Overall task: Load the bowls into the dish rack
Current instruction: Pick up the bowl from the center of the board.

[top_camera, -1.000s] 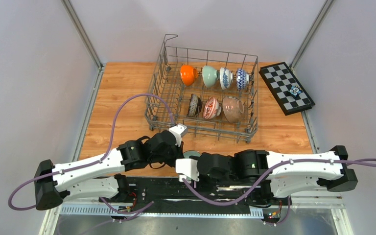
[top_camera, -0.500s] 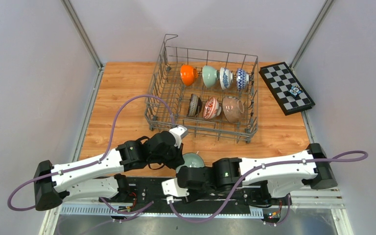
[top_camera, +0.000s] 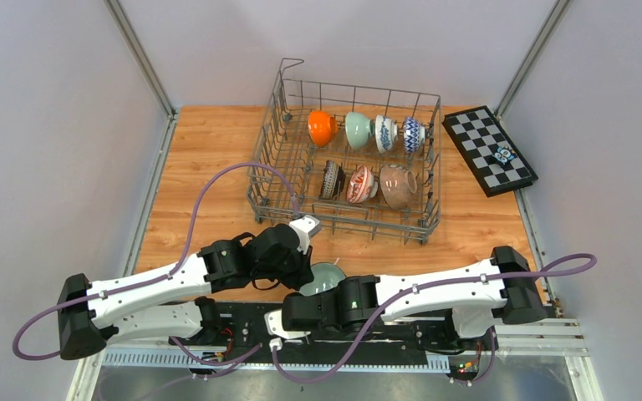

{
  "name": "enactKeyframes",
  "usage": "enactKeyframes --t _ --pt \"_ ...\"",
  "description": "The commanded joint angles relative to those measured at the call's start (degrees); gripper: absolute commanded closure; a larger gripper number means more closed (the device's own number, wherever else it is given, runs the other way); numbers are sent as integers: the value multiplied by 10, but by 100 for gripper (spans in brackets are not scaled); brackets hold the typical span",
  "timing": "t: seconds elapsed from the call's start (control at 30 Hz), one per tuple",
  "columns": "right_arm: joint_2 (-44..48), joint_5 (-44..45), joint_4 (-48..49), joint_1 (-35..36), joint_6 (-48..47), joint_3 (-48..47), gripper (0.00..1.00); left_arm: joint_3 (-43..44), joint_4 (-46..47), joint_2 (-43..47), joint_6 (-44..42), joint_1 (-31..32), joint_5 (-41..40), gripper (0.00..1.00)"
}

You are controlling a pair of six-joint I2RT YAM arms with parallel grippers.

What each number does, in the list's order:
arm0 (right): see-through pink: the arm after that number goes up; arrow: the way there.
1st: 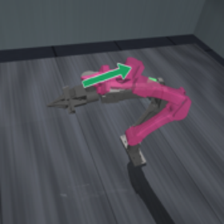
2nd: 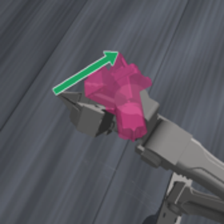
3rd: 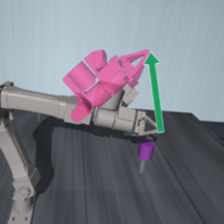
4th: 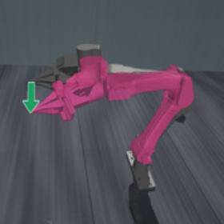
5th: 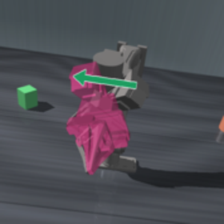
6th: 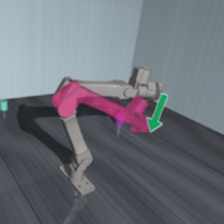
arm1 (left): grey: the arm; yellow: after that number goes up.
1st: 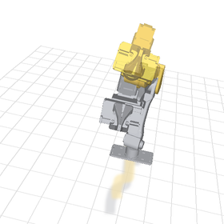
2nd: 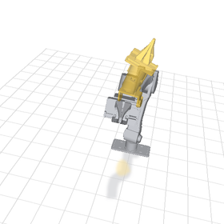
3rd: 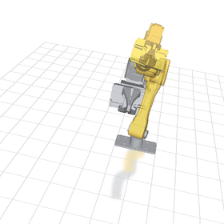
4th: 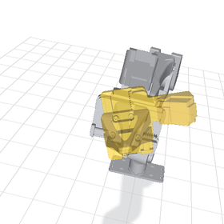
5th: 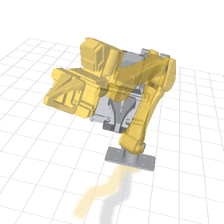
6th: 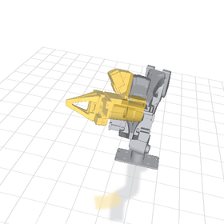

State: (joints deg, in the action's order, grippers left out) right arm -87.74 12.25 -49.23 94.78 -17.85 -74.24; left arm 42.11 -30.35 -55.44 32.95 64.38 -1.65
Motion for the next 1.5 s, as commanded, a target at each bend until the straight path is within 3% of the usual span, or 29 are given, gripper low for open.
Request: enactKeyframes --t 0.0,0.37,0.5,0.63,0.77,0.93,1.2,1.47 --pt "-20 38 -43 13 3 -29 60 25 9 14 -4 3 10 100" --pt "-50 41 -51 15 6 -38 68 25 11 12 -5 3 23 100" --pt "-49 39 -52 15 7 -39 97 24 11 14 -4 3 26 100" --pt "-43 45 -51 15 14 -43 97 24 13 18 -3 3 26 100" --pt "-28 48 -48 15 22 -46 97 24 9 27 8 3 18 83" --pt "-2 50 -43 15 29 -42 97 48 -15 43 4 3 -38 48" --pt "58 14 -24 13 33 -37 98 135 -85 80 -31 2 -198 1" --pt "109 -10 9 -59 41 -64 97 214 -142 144 -76 2 -396 0"
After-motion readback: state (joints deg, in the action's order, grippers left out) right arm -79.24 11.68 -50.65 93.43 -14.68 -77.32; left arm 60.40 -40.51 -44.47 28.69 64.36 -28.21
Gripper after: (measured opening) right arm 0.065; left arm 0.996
